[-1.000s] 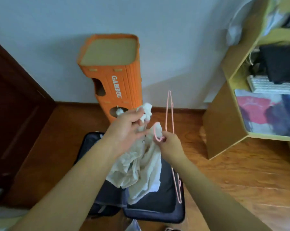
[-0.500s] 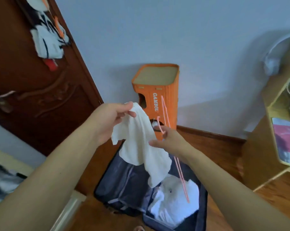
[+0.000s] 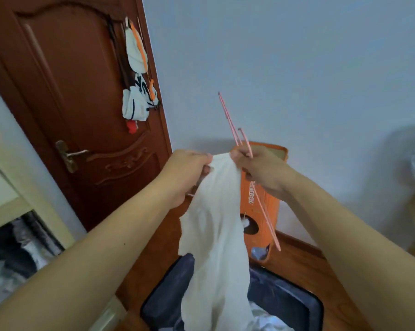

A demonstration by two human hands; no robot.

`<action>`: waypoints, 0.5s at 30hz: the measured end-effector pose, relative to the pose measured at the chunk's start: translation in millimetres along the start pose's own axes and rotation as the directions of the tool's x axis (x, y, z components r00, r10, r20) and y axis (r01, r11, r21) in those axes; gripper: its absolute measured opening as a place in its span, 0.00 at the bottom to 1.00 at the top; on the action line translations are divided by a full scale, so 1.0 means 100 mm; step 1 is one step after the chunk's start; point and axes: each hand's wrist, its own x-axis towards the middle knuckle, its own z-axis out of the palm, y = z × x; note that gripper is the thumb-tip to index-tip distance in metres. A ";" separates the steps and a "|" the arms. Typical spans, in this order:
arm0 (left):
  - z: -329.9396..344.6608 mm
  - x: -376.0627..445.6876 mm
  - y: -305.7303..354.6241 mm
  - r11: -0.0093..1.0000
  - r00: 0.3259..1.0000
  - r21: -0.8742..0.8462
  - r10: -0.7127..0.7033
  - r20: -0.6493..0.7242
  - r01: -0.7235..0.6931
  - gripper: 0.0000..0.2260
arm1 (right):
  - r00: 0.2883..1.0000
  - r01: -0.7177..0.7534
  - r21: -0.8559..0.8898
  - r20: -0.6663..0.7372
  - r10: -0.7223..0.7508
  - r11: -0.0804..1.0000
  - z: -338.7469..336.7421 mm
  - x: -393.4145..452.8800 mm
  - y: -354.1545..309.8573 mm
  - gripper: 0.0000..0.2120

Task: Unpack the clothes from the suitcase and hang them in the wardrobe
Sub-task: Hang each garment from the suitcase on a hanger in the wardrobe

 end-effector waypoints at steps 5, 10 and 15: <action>-0.44 -0.15 0.03 0.999 0.906 0.052 -0.010 0.424 -0.014 0.14 | 0.967 -0.058 0.294 0.254 -0.019 0.954 -0.11 0.04 -0.40 0.12; -0.53 -0.22 0.24 0.805 0.917 0.494 0.148 0.369 -0.329 0.02 | 0.957 -0.095 0.282 0.288 0.010 0.955 0.00 0.06 -0.65 0.15; -0.45 -0.23 0.21 0.174 0.760 0.940 0.639 0.118 -0.292 0.09 | 0.975 -0.109 0.121 0.204 0.083 0.987 0.02 -0.01 -0.55 0.13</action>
